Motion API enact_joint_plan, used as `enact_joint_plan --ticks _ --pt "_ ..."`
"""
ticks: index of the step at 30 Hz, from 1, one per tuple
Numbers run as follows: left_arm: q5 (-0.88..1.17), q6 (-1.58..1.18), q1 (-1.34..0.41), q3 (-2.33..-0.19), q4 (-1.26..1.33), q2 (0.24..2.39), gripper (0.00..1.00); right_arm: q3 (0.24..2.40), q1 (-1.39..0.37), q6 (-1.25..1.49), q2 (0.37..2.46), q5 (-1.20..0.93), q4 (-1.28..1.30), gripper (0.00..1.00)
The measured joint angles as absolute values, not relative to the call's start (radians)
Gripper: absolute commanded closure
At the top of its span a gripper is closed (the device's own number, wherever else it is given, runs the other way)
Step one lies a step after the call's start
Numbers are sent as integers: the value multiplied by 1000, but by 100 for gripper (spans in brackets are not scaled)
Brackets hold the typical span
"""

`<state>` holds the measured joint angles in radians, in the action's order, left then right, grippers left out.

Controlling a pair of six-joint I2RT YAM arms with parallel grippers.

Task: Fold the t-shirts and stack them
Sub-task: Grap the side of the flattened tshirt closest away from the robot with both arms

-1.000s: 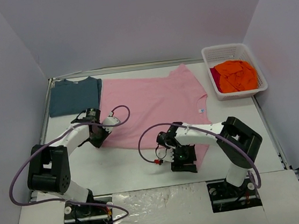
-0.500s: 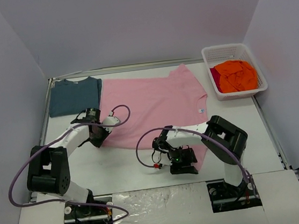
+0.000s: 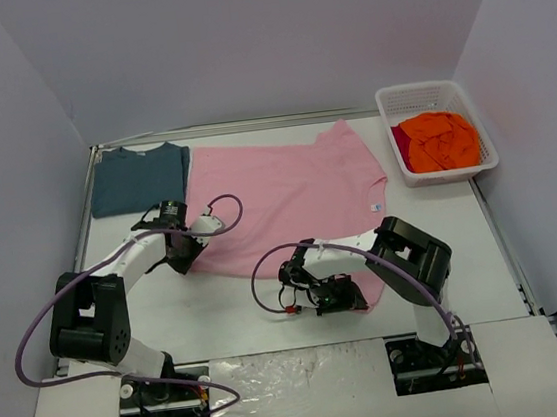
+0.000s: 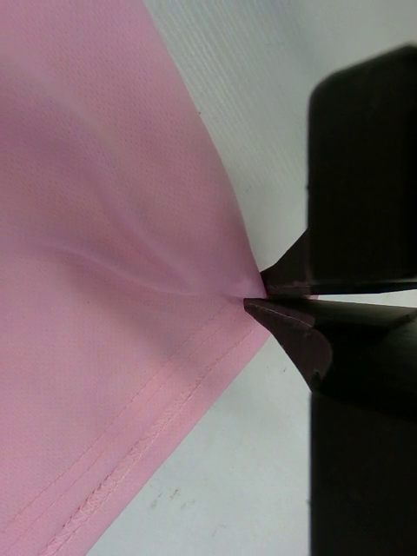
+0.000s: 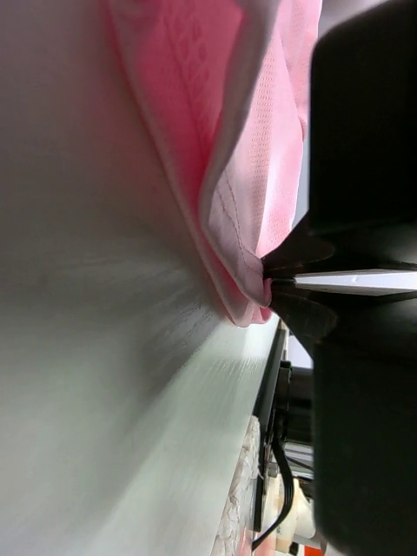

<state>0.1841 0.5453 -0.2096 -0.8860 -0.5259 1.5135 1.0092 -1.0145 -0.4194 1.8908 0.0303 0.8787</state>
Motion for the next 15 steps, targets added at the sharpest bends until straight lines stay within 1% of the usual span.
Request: enact_joint_plan --ticks 6,10,12,15 --pt "187 545 -210 -881 -525 1501 98 1010 -1014 -420 1886 30 881 100" --pt "210 550 -210 -875 -538 1484 98 1016 -991 -441 1836 -1 875 100" --pt "236 563 -210 -875 -558 1471 98 1034 -956 -461 1792 -28 889 100" --pt "275 585 -214 -877 -604 1445 98 1082 -853 -502 1709 -65 930 100"
